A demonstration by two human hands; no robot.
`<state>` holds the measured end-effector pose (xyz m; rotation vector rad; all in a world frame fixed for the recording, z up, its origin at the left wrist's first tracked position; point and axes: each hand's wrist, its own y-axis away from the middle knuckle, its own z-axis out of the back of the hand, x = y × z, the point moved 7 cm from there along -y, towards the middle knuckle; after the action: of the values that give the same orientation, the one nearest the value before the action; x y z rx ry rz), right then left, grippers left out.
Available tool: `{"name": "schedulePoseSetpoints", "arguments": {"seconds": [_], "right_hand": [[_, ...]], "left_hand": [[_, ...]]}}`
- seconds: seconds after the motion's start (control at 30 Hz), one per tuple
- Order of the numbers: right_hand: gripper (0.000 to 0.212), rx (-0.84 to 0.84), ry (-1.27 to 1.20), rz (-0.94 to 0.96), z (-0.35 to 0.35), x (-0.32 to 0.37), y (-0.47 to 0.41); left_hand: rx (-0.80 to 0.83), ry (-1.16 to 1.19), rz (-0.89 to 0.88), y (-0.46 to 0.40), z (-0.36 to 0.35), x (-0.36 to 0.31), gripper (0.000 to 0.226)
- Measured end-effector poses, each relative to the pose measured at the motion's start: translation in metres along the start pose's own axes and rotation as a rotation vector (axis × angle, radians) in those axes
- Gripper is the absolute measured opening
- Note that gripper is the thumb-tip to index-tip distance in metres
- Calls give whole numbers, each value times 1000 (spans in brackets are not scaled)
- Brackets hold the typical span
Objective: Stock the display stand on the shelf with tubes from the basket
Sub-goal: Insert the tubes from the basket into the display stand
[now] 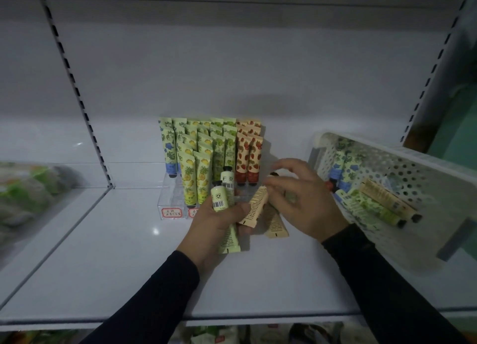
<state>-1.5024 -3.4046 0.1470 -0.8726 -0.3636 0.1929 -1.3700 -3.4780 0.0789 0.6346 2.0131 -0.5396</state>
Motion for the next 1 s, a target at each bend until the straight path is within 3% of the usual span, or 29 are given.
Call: {"name": "schedulePoseSetpoints", "arguments": {"seconds": [0.07,0.23,0.33,0.4,0.5,0.7,0.9,1.0], "right_hand": [[22,113,94,241,-5,15,5],[21,173,188,359,-8,17,13],[20,136,70,76,5,3,8],[18,-8,-144,-228,17,-13,8],[26,-115,-413,-460,15,-23,5],[12,-125,-352,-523,5,-23,-16],[33,-124,-193,-469,1,-23,-36],[29,-123,-210,-481,-2,-22,-42]], "left_hand": [[10,12,4,0,0,1,22],[-3,-29,22,-1,0,3,22],[-53,-30,-1,0,3,0,26],[-102,-70,-36,-1,7,-2,21],[-167,-135,-72,-2,14,0,15],[-181,-123,-89,-3,15,0,11],[-187,-170,-103,-5,17,1,11],[-176,-134,-100,-5,16,2,9]]}}
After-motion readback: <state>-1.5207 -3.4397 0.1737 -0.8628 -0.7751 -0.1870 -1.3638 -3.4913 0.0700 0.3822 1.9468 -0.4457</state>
